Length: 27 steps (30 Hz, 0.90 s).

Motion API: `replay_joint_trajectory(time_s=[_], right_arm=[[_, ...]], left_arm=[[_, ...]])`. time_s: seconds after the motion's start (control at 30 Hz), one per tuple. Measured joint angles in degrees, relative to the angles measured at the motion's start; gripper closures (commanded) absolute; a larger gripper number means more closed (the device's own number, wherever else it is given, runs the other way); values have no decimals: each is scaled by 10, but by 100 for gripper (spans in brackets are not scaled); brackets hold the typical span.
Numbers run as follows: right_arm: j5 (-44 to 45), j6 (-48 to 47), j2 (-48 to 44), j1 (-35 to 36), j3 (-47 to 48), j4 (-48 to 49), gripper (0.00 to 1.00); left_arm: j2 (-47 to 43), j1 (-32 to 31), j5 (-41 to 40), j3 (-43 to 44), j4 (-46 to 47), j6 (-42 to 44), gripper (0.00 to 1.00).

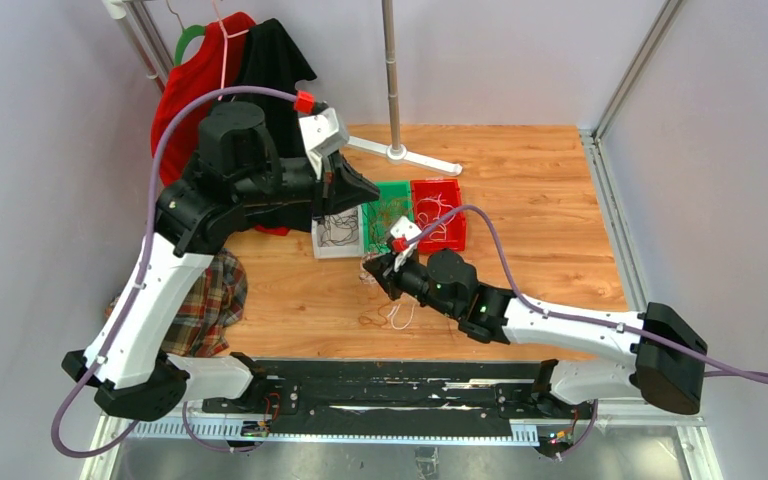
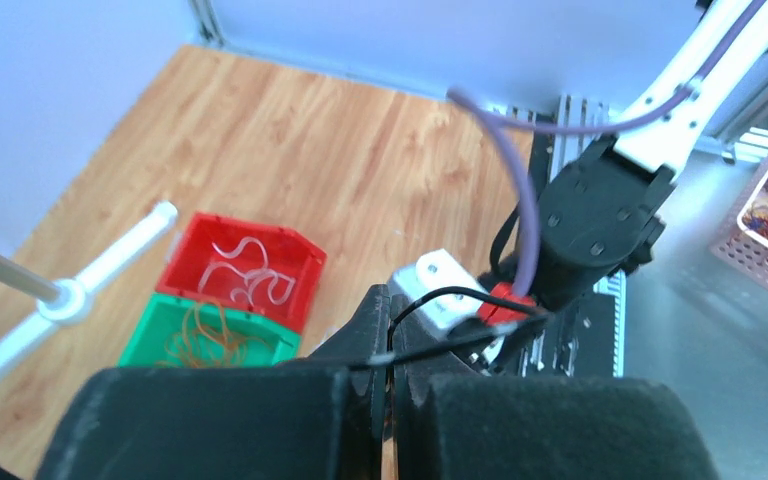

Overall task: Untangle the cables
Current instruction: Untie the cable.

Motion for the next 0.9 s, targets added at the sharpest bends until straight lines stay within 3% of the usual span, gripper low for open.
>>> replay_joint_trajectory(time_s=[0.4, 0.6, 0.73, 0.9], right_arm=[[44, 53, -71, 0, -160, 20, 94], [72, 76, -141, 0, -213, -11, 65], [86, 72, -196, 0, -196, -36, 45], [77, 47, -185, 0, -67, -50, 38]], left_arm=[[6, 0, -43, 136, -11, 25, 100], [13, 0, -54, 168, -12, 28, 100], [13, 0, -42, 159, -14, 25, 99], [12, 0, -16, 129, -23, 22, 100]])
